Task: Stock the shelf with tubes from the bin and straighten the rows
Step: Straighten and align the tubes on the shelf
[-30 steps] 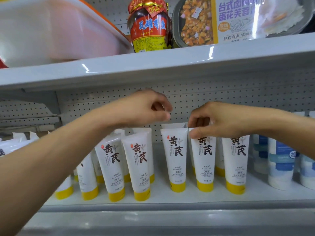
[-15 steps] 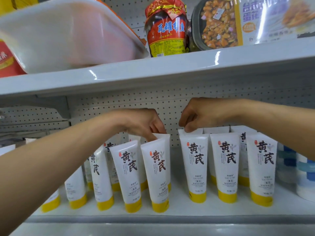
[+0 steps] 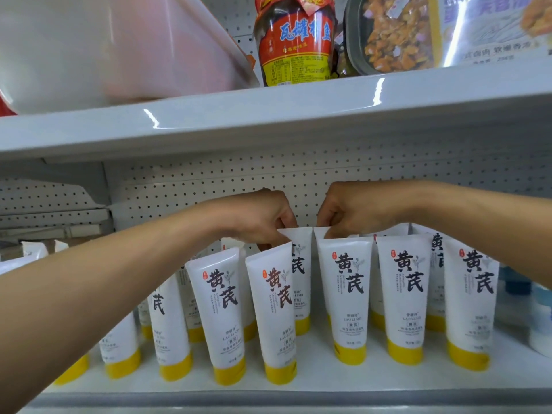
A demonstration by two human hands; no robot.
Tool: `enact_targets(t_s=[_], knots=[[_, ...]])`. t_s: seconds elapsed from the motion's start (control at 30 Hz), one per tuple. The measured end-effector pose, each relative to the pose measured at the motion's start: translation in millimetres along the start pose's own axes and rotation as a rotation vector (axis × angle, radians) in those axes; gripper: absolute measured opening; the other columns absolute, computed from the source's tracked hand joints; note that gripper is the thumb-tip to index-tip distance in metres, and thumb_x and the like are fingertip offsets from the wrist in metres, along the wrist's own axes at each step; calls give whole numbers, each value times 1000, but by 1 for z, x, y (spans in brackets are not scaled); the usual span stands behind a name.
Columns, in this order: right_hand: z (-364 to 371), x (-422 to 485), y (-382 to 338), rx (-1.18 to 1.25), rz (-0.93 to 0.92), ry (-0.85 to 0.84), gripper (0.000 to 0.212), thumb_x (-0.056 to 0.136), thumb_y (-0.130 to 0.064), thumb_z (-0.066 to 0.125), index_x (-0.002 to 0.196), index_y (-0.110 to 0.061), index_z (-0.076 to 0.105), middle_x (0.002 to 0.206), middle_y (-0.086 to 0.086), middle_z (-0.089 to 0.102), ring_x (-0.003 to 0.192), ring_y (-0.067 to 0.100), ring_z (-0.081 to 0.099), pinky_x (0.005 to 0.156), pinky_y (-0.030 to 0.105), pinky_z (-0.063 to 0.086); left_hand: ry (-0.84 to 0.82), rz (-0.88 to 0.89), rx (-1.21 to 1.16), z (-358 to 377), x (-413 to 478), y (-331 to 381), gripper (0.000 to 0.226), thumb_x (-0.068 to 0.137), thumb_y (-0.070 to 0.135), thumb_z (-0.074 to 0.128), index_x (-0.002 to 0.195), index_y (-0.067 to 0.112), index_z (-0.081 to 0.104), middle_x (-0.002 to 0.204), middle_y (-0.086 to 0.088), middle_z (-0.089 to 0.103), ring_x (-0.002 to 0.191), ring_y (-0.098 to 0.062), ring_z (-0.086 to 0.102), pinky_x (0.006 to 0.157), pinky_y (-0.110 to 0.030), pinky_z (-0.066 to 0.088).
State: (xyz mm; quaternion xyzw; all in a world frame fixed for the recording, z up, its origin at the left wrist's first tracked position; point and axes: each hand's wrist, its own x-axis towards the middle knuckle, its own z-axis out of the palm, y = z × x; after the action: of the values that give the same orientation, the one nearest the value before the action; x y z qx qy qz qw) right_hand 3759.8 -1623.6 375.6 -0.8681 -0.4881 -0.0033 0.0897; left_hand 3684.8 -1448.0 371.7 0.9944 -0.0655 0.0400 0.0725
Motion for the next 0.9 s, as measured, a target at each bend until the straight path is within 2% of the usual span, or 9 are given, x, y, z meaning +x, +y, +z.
enact_targets(t_s=[0.13, 0.43, 0.73, 0.9], knots=[[0, -2, 0, 21, 1, -10, 11, 88, -25, 68, 92, -20, 77, 88, -5, 76, 88, 14, 70, 88, 37, 57, -9, -5, 1, -1, 1, 1, 23, 84, 29, 74, 105, 20, 75, 98, 10, 75, 86, -7, 71, 85, -32, 58], [0, -5, 0, 45, 9, -16, 12, 89, -26, 66, 96, -22, 76, 89, -8, 76, 87, 9, 70, 87, 33, 57, -38, -32, -29, -2, -1, 4, 24, 84, 27, 73, 108, 22, 73, 101, 9, 75, 88, -5, 71, 88, -31, 58], [0, -6, 1, 28, 8, -17, 14, 89, -31, 66, 92, -21, 75, 89, -5, 76, 88, 15, 70, 88, 40, 57, -43, -57, 15, -2, -4, 6, 23, 83, 33, 73, 105, 24, 73, 98, 13, 74, 88, -3, 69, 91, -30, 56], [-9, -15, -1, 48, -31, 91, 13, 88, -33, 66, 98, -28, 74, 93, -19, 73, 88, -3, 66, 89, 26, 53, -28, -62, -42, -4, -8, 5, 27, 83, 32, 73, 108, 21, 71, 99, 9, 74, 89, -8, 70, 88, -33, 58]])
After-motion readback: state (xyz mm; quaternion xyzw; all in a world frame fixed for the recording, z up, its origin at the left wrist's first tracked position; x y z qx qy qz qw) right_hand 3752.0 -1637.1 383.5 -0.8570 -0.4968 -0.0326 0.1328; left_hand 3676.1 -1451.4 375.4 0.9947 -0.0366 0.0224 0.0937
